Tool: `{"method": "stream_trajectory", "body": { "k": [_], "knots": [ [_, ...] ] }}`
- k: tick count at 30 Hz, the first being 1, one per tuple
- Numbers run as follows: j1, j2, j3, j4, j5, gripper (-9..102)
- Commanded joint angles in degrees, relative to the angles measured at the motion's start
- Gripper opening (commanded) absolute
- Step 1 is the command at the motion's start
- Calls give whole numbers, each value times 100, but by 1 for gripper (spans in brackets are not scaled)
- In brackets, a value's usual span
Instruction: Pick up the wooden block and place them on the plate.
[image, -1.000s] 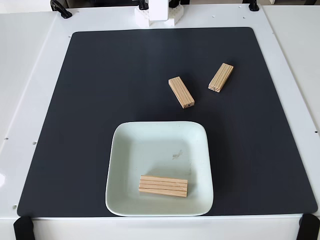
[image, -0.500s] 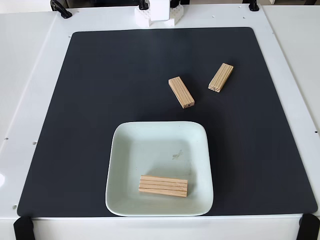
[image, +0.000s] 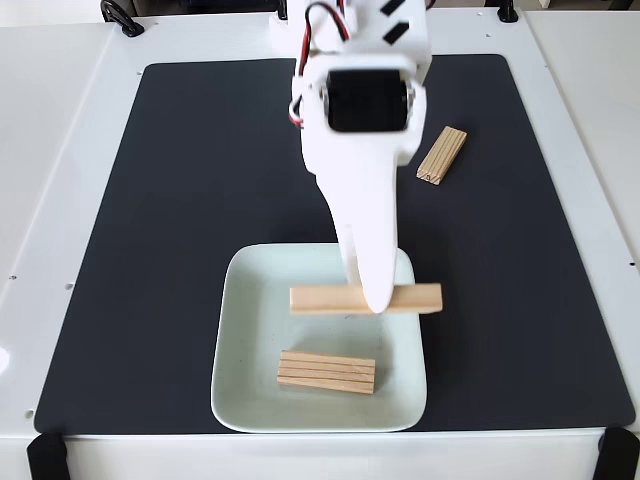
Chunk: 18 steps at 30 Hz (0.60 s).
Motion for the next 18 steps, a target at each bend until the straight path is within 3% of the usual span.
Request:
{"method": "stream_trajectory", "body": {
  "k": [1,8,18],
  "knots": [
    [79,-492,-817,-105,-35,0],
    [220,-1564,-1670,-105,-35,0],
    [413,-1951,-1644,-35,9,0]
  ]
}}
